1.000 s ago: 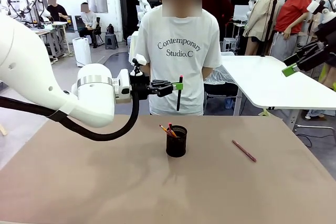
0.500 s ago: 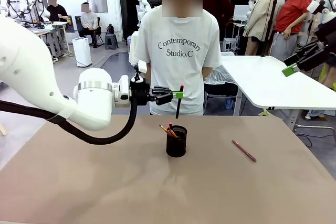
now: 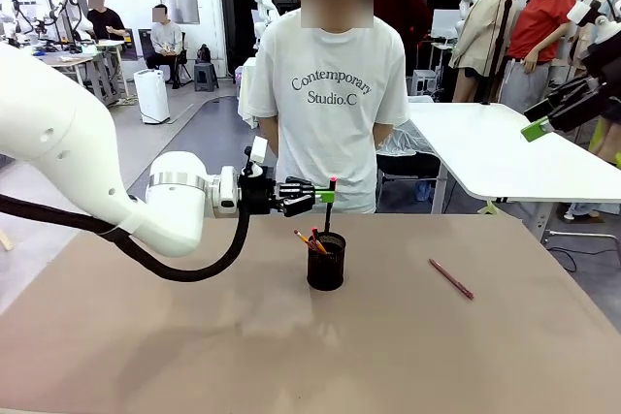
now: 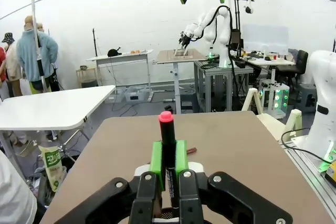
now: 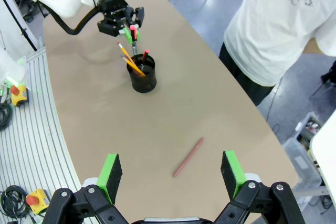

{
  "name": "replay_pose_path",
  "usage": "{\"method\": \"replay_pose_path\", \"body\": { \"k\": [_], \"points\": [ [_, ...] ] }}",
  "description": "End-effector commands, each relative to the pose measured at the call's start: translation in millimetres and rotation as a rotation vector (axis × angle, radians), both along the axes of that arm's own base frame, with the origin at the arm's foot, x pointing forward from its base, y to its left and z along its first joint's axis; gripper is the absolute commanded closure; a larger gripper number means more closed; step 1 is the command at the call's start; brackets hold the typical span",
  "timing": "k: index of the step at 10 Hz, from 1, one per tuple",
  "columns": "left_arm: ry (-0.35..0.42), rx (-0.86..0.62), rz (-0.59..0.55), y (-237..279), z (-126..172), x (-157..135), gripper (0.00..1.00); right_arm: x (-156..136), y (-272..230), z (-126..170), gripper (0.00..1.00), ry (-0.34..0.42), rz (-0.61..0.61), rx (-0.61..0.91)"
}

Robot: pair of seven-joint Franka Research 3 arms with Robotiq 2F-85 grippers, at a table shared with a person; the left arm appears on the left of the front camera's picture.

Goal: Place the pens into the pen holder.
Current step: Pick up a writing instrument from the table and place it into the Pen holder.

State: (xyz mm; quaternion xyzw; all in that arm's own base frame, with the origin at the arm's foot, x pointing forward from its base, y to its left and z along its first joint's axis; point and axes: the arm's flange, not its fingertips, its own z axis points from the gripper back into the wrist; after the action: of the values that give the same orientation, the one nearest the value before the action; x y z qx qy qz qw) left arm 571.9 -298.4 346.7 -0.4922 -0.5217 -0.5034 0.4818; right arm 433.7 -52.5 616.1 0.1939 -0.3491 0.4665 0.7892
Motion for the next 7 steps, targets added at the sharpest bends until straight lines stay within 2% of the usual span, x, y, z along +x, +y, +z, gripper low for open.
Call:
{"method": "replay_pose_path", "body": {
  "k": [1,4,5,7],
  "points": [
    [-0.053,-0.051,-0.008,-3,0,7,1.00,-1,1,2,0.00,-0.007,0.000,0.010],
    [-0.033,-0.046,-0.023,-13,-8,13,1.00,-1,1,2,0.00,-0.007,0.000,0.010],
    [-0.031,-0.035,-0.022,-16,-9,12,0.91,-1,1,2,0.00,-0.007,0.000,0.010],
    [-0.039,-0.030,-0.029,-20,-11,12,0.51,-1,1,2,0.00,-0.007,0.000,0.010]
  ]
}}
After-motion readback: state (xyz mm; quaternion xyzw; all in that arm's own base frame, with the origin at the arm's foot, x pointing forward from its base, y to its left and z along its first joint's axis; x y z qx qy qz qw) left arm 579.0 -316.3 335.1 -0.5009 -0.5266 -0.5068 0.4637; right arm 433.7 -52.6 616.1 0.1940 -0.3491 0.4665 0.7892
